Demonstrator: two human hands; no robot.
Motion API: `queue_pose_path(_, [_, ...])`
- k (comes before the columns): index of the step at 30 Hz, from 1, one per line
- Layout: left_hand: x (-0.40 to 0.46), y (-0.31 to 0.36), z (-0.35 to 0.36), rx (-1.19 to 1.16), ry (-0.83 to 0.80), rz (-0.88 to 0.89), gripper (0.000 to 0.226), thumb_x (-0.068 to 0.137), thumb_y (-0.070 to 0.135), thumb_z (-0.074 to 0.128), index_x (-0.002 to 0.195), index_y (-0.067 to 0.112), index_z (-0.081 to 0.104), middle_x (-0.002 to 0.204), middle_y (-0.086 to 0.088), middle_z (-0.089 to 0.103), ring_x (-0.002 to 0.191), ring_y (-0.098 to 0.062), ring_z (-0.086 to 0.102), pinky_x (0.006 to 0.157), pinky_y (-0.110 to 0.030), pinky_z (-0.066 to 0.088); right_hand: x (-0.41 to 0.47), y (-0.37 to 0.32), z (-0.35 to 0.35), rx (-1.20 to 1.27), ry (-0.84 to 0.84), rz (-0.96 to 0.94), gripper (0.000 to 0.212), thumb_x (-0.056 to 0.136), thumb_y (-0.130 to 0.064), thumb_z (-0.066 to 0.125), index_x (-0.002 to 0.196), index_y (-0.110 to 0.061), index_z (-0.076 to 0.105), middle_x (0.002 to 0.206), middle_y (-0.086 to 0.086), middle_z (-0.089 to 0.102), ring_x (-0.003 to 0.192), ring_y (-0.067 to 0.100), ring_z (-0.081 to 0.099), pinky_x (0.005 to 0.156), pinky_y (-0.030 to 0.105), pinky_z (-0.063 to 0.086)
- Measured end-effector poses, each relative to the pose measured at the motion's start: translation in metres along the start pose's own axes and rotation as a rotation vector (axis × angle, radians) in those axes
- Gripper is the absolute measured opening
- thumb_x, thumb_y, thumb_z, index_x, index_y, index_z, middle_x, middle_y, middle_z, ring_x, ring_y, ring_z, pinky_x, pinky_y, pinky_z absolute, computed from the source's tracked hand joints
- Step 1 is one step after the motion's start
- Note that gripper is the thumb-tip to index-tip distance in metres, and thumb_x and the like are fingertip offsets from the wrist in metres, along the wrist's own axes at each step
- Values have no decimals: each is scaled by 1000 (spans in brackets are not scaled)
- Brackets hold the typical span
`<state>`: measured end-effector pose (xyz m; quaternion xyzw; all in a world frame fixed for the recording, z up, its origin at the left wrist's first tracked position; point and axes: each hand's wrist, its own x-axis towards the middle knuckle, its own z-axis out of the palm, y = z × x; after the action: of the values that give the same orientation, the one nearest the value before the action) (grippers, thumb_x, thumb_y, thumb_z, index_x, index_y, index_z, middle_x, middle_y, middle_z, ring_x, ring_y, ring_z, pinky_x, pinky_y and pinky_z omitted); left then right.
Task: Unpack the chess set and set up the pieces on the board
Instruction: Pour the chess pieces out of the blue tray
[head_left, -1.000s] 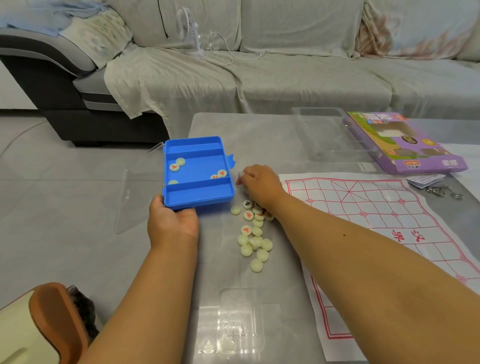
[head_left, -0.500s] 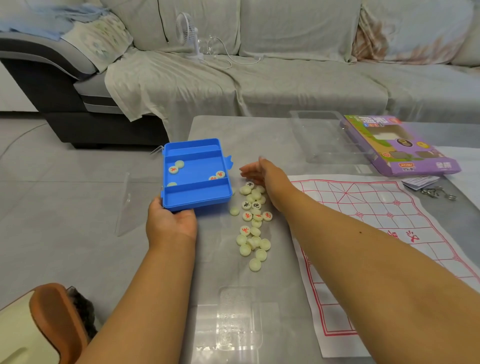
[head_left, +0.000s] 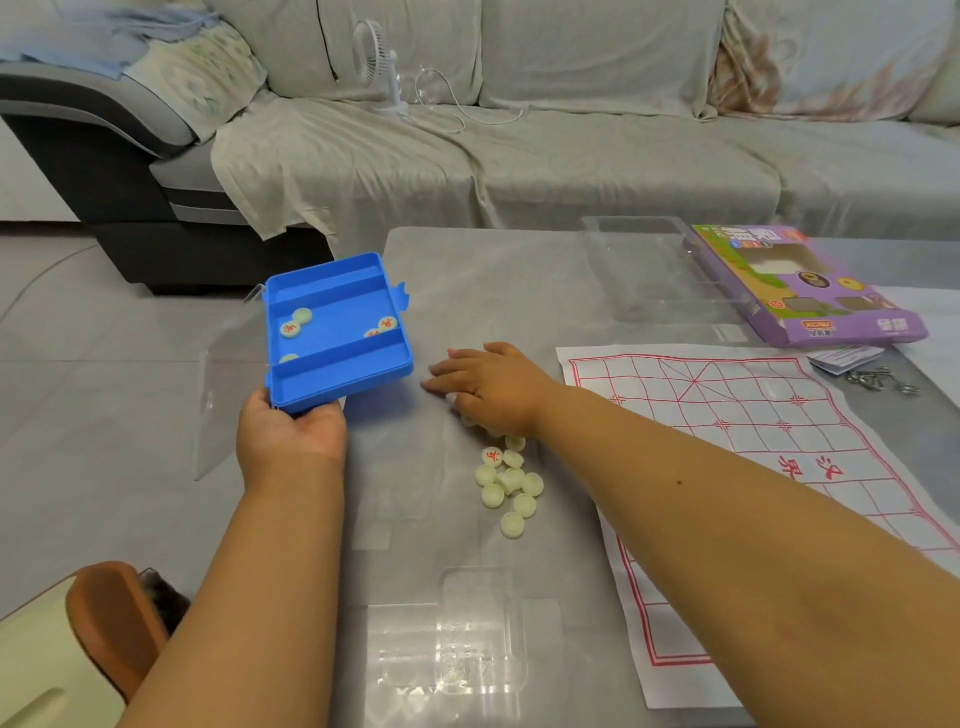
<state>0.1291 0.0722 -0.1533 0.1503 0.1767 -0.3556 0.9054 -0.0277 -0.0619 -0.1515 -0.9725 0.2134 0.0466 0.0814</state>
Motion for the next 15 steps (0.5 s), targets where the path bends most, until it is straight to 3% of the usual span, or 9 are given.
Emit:
queue_pose_path(3, [-1,2,0,18,20,-2,29,95,7,39,114,9,61,106,-10,70,96,-26,70,76,-39,59,-5,2,-3,165,65,27,40,98,-24,37,135,-28,50,146,-8,42,140,9,26,113,30,14])
queue_pose_path(5, [-1,0,0,33,17,-11,29,95,7,39,114,8,61,112,-11,69,100,-27,68,86,-42,56,-9,-1,-7,432,255,132,38,95,-18,44,130,-24,56,139,-4,51,133,10,38,108,22,22])
queue_pose_path(7, [-2,-6,0,71,9,-16,26,94,7,40,110,7,61,115,-11,67,108,-26,65,93,-43,52,-9,-6,-16,561,537,203,36,93,-16,48,128,-20,57,131,-2,56,123,13,46,104,22,30])
queue_pose_path(10, [-9,-22,1,146,-10,-37,32,94,8,41,119,6,60,118,-12,67,107,-25,66,93,-42,52,-5,-19,-39,435,711,127,31,91,-19,52,121,-14,58,121,2,59,114,16,50,98,26,36])
queue_pose_path(15, [-23,-39,9,179,-63,-86,33,97,10,38,121,1,58,115,-19,67,103,-29,67,92,-44,53,10,-28,-53,-178,523,-30,35,96,-40,40,96,-13,60,92,2,58,86,21,50,80,32,33])
